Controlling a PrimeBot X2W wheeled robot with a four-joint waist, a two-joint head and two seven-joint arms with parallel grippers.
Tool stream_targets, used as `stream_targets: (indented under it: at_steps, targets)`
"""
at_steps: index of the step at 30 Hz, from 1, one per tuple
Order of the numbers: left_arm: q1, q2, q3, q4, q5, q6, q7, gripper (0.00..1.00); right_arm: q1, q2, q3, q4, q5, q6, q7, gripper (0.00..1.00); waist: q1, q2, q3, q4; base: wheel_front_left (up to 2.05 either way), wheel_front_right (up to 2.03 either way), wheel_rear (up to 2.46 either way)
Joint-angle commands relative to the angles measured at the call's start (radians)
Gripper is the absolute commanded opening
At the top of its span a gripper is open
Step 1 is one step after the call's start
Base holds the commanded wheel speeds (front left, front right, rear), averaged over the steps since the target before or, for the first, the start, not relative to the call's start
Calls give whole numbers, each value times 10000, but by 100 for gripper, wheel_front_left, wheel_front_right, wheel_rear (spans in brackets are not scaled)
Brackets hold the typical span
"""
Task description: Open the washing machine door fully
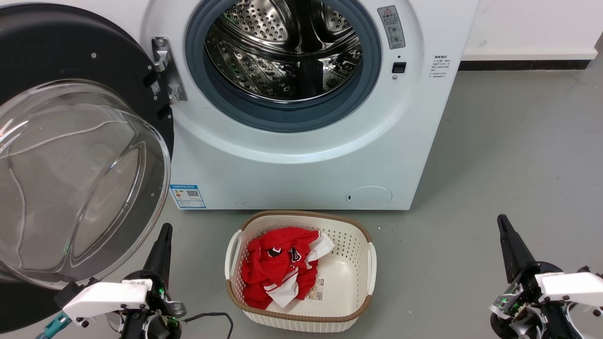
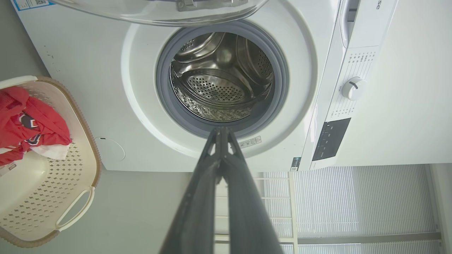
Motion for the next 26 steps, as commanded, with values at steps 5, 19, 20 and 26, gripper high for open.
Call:
stream_targets:
  at_steps: [5,19,20,26]
  targets:
    - [-101,-33,125,52,-519,-103,138,0,-227,27,-49,118,519,0,144,0,0,0,5,-15,0,0,0]
    - [-92,-34,123,51,-546,-110,149,0,-253,69,-109,118,479,0,199,0,0,0,6,-17,0,0,0]
    - [-92,-34,123,51,-546,-109,149,0,-253,72,-112,119,475,0,204,0,0,0,6,-17,0,0,0]
    - [-92,-34,122,51,-547,-109,148,0,-256,81,-132,120,453,0,228,0,0,0,6,-17,0,0,0]
